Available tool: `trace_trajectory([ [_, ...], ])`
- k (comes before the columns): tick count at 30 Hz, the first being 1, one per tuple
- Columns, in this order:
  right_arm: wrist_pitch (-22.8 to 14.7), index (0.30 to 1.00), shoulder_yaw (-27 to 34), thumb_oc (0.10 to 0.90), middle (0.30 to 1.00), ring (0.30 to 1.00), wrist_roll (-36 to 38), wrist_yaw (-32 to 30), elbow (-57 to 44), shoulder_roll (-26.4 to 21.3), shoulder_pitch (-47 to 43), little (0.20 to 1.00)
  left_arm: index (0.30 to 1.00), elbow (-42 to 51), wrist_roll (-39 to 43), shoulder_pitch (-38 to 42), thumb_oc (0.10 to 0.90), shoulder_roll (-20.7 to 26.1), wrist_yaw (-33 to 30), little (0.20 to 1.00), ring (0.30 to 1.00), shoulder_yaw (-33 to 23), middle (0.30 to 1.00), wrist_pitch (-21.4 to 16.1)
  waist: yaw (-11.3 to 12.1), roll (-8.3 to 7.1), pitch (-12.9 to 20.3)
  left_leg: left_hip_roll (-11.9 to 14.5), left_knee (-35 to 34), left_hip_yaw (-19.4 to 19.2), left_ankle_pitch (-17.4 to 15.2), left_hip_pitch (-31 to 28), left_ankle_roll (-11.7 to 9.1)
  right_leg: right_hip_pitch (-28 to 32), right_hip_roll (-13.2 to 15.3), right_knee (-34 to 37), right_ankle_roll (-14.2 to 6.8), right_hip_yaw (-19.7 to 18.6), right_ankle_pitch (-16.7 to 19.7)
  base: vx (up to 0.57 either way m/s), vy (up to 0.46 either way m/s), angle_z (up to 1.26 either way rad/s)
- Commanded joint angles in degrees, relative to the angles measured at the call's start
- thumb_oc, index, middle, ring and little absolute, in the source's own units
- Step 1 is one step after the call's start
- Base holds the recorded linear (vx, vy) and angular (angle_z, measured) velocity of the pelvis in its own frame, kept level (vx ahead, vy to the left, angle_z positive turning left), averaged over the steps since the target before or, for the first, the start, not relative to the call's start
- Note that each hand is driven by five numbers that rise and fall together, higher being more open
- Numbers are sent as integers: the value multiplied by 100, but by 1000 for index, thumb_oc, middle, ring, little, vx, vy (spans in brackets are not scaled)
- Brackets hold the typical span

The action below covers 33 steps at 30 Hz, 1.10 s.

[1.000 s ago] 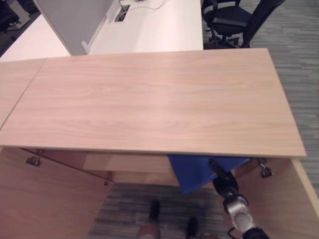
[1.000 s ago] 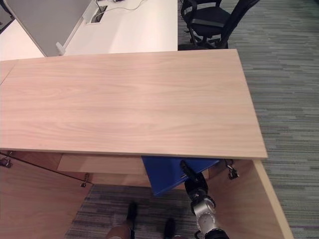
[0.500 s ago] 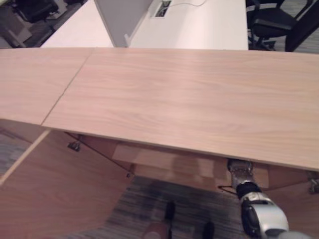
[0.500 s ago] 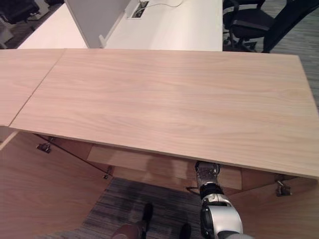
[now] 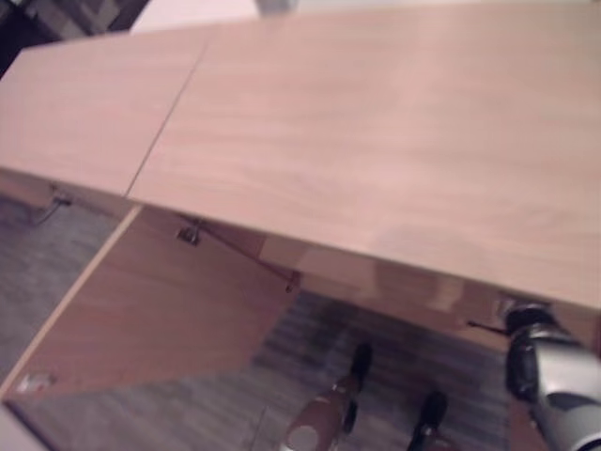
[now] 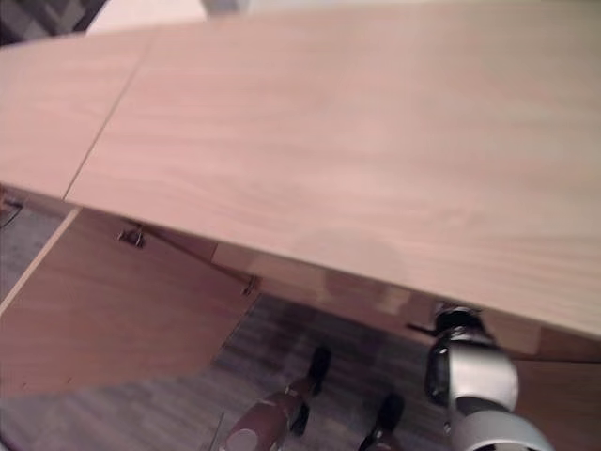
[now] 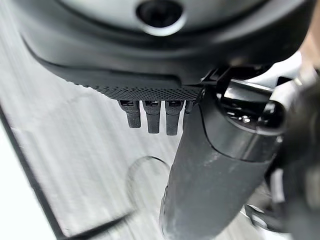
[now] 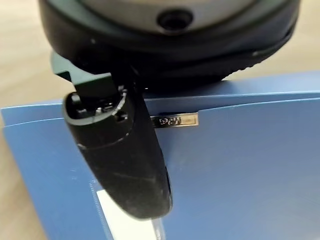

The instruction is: Put the empty folder in the office cabinet

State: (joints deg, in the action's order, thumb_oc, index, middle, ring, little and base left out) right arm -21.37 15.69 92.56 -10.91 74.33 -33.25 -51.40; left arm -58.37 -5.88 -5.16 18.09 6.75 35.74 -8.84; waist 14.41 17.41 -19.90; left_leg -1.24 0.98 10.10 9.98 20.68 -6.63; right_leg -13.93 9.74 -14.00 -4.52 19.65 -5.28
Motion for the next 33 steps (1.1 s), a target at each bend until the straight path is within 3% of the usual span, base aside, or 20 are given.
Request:
trace_trajectory([
  [1, -134, 300, -48, 400, 300, 300, -51, 245, -615, -502, -671, 300, 900, -126, -155, -32, 800, 599, 17, 900, 900, 114, 900, 6, 75, -584, 99, 346, 1475, -85, -1448, 210, -122, -111, 795, -516, -651, -400, -482, 18, -26, 10],
  [10, 42, 300, -50, 400, 300, 300, -168, 107, -59, -865, -658, 300, 900, -225, 2, 74, 800, 713, -91, 900, 900, -45, 900, -2, 79, -518, 51, 401, 2530, -20, -1817, 1241, -145, -1234, 951, -1866, -577, -653, -1124, -22, -37, 13],
  [16, -83, 300, -151, 400, 300, 300, -226, -75, -13, -910, -878, 300, 900, -364, 36, 138, 800, 740, -249, 900, 900, -127, 900, -4, 30, -535, 110, 407, 3212, 24, -2174, 1884, -137, -1920, 1024, -2708, -522, -895, -1596, 24, -54, 5],
  [27, -139, 300, -109, 400, 300, 300, -90, -220, 116, -415, -1111, 300, 900, -507, 95, 447, 800, 628, -438, 900, 900, -213, 900, 4, -78, -626, 186, 425, 3129, 43, -2176, 1968, -151, -2058, 983, -2790, -471, -911, -1694, 17, -32, 7],
  [28, -138, 375, -88, 450, 375, 375, -61, -229, 124, -373, -1126, 375, 900, -512, 108, 459, 800, 623, -454, 900, 900, -223, 900, 9, -85, -638, 188, 428, 3119, 48, -2180, 1946, -154, -2030, 971, -2777, -463, -912, -1699, -66, -18, 3],
  [29, -138, 900, -80, 800, 900, 900, -43, -244, 133, -314, -1164, 900, 900, -527, 111, 471, 800, 619, -493, 900, 900, -244, 900, 15, -70, -646, 147, 414, 3096, 69, -2073, 1947, -161, -2041, 974, -2745, -445, -882, -1584, 29, -54, 1],
  [33, -58, 900, -139, 800, 900, 900, -51, -318, 239, -277, -1271, 900, 900, -586, 117, 563, 800, 585, -554, 900, 900, -273, 900, 30, -111, -725, 169, 420, 3097, 76, -2196, 1867, -172, -1915, 944, -2753, -452, -908, -1704, 33, -23, 1],
])
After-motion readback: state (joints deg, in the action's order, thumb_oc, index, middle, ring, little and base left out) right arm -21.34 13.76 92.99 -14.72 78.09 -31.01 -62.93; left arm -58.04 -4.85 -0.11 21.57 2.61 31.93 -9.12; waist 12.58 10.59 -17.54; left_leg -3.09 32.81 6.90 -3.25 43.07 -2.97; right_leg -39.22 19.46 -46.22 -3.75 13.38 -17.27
